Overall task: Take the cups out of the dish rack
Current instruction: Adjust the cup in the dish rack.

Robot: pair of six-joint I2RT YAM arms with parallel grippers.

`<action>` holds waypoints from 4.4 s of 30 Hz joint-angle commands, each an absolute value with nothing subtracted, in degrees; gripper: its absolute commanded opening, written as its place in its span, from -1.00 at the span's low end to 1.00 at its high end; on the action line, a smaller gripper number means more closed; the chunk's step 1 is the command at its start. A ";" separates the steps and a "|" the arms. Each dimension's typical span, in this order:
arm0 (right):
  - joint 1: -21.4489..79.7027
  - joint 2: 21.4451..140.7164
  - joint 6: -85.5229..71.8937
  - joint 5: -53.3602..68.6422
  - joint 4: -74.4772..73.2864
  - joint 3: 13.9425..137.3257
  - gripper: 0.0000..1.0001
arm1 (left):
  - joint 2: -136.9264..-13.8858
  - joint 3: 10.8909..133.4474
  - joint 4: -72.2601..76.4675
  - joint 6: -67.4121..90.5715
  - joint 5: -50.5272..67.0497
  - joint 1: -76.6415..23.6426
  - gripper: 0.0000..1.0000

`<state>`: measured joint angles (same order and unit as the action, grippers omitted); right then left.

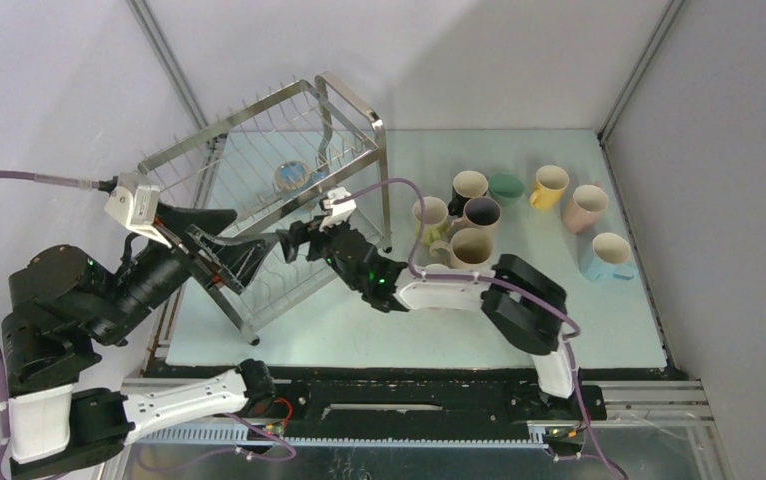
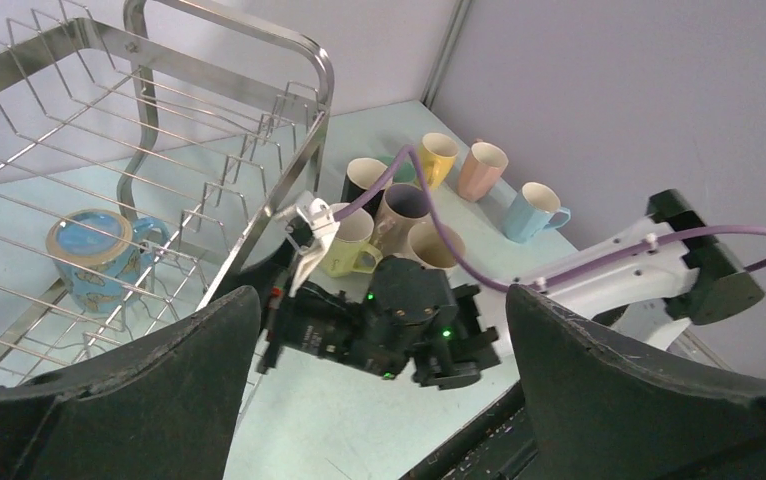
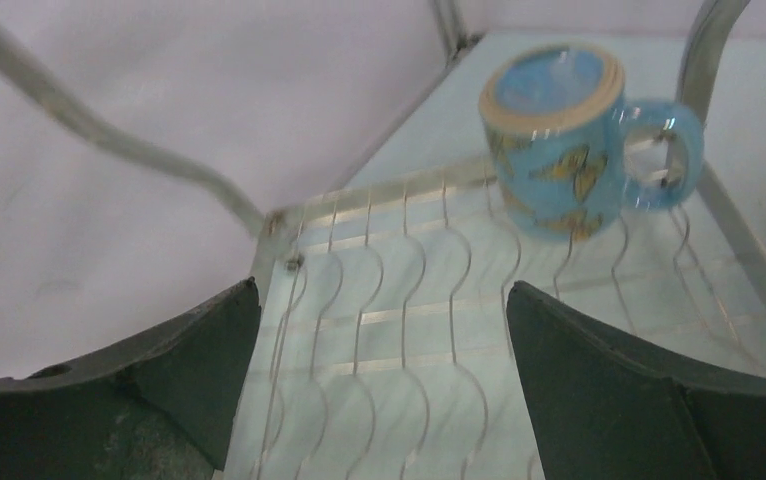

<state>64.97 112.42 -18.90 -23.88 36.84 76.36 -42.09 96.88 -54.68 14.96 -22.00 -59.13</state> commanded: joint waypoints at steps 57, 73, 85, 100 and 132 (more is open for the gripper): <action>52.20 142.96 -20.13 -11.81 42.65 108.43 0.99 | -65.86 95.54 -41.97 16.69 -16.49 -19.17 1.00; 49.98 145.46 -21.16 -12.95 42.15 111.88 0.99 | -66.93 91.81 -39.39 18.18 -10.27 -19.00 1.00; 48.62 146.35 -18.32 -9.31 40.65 114.79 0.99 | -65.76 90.91 -39.68 17.84 -6.54 -18.99 1.00; 46.59 146.31 -13.67 -1.54 39.16 115.88 0.99 | -65.83 90.96 -39.30 17.45 -4.65 -18.98 1.00; 43.77 152.14 -12.28 9.34 32.49 128.20 0.99 | -66.62 91.01 -38.52 17.83 -2.28 -19.04 1.00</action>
<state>45.19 150.87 -8.88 4.67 36.67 124.16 -66.74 91.81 -39.83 17.10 -3.81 -19.31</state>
